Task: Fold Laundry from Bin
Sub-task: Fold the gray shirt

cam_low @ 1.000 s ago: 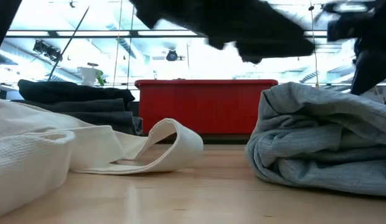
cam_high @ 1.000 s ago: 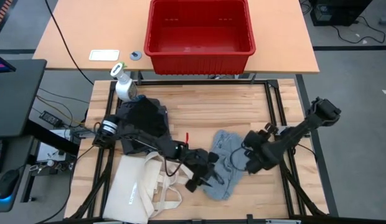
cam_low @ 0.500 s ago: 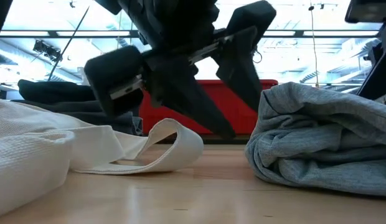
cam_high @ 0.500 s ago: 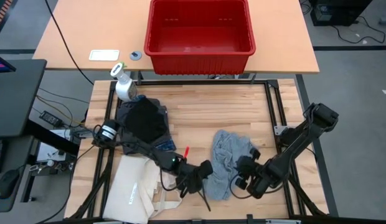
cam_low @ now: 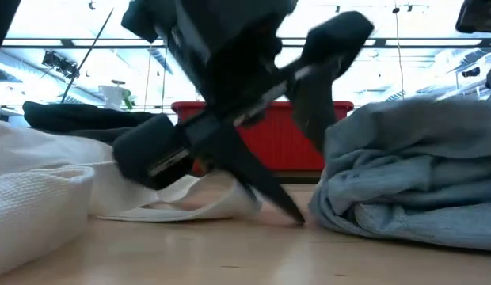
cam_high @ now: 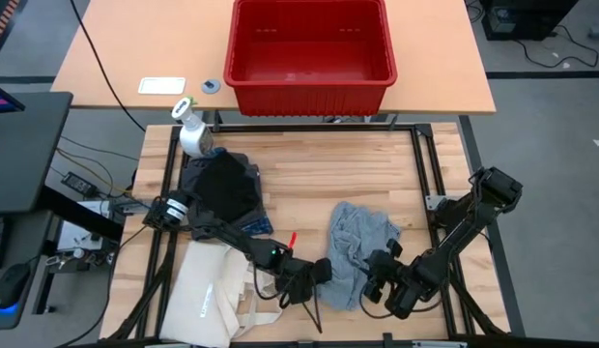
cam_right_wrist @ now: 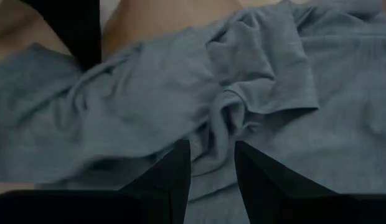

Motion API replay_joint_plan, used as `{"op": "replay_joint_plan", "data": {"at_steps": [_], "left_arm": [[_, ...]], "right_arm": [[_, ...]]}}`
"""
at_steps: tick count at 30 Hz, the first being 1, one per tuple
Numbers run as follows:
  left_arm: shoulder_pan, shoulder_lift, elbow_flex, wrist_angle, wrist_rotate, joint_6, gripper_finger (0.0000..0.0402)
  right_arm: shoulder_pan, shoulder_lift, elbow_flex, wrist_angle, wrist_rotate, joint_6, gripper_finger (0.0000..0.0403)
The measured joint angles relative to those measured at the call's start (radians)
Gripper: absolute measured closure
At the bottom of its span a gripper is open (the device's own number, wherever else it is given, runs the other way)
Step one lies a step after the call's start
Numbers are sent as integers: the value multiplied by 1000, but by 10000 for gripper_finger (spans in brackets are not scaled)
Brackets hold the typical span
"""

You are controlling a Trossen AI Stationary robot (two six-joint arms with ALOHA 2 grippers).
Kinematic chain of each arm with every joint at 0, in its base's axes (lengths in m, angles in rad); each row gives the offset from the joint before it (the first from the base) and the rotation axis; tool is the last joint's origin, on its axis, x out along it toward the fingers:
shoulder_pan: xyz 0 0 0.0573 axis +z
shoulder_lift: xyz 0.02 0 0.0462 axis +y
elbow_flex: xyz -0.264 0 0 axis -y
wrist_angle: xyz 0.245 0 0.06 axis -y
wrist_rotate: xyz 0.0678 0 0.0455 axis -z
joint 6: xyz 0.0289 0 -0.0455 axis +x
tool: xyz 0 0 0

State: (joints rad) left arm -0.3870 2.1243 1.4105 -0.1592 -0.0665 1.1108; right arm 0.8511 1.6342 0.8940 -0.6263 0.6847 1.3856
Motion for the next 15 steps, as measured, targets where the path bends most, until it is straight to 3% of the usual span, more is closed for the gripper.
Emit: {"op": "replay_joint_plan", "data": {"at_steps": [6, 9, 12, 15], "left_arm": [[0, 18, 0, 70, -8, 0, 221], [0, 18, -1, 73, -8, -75, 283], [-2, 16, 0, 82, 34, -176, 369], [-6, 9, -1, 88, 160, -313, 387]], "right_arm": [[28, 0, 0, 52, 34, 9, 270], [42, -1, 0, 125, 25, -59, 270], [57, -1, 2, 215, 29, -180, 274], [60, -1, 21, 212, 38, -231, 283]]}}
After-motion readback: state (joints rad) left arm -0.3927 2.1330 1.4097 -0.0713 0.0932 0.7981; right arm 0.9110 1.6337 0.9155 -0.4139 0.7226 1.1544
